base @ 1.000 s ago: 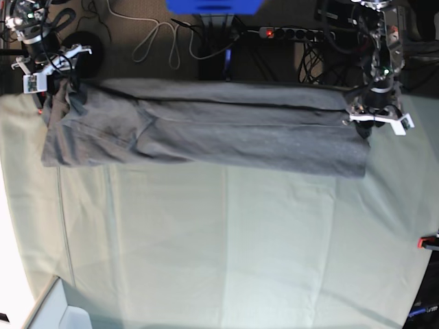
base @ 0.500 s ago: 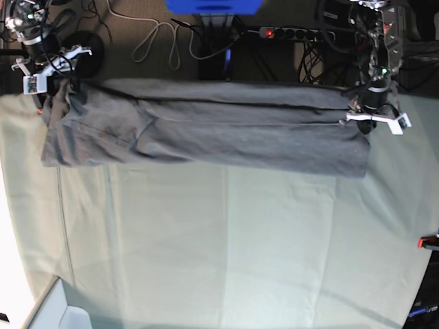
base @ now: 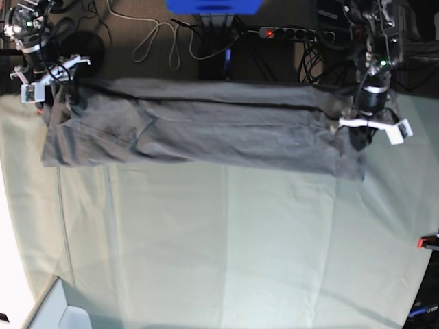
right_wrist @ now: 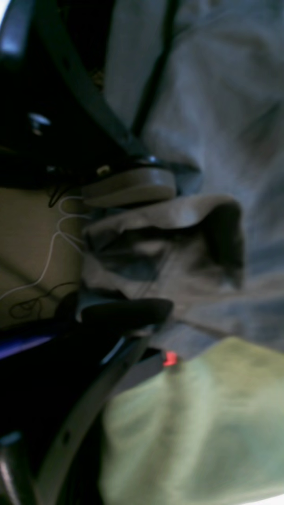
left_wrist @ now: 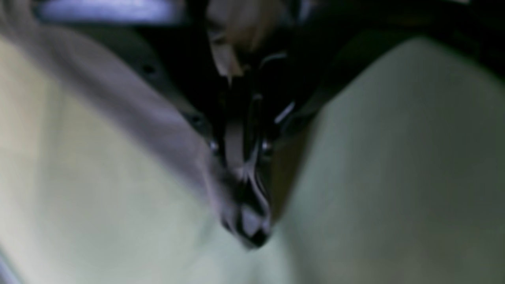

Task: Layout the t-shirt on the table in an organized manner, then fold the t-shirt properly
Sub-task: 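Fold the strip end with the left gripper toward the right gripper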

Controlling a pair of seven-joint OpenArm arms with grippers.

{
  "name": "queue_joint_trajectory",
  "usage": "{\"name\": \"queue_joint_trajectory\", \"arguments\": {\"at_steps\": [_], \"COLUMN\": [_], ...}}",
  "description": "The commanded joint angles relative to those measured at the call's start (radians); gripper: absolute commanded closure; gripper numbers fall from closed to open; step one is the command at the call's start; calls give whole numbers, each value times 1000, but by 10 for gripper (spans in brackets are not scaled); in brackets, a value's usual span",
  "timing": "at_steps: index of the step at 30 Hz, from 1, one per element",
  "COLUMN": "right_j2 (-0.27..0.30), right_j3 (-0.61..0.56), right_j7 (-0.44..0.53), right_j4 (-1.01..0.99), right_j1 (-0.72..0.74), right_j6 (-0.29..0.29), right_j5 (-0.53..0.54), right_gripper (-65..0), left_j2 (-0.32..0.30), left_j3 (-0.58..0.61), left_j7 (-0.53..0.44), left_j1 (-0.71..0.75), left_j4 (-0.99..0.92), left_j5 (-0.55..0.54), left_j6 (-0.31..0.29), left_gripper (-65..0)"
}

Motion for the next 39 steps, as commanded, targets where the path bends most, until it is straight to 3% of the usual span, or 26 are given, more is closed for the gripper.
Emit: {"name": "queue_joint_trajectory", "arguments": {"at_steps": [1, 10, 21, 34, 39], "right_j2": [10, 10, 11, 11, 11], "right_j3": [26, 66, 66, 62, 61], "right_j7": [18, 18, 18, 18, 18], "right_j4": [16, 16, 16, 16, 16], "right_j1": [-10, 11, 11, 29, 29], "right_j6": [-1, -1, -1, -1, -1], "right_j5": [12, 12, 12, 12, 10], "right_gripper": [-362, -363, -363, -363, -363], "left_j2": [-1, 8, 131, 129, 80], "left_j3": [20, 364, 606, 807, 921], "left_j7": [-17, -26, -24, -24, -24], "left_j1": [14, 3, -38, -130, -182], "left_j4": [25, 29, -23, -137, -137], "left_j5": [2, 154, 357, 369, 369], "left_j6": [-4, 6, 8, 3, 6], "left_gripper": [0, 0, 0, 0, 0]}}
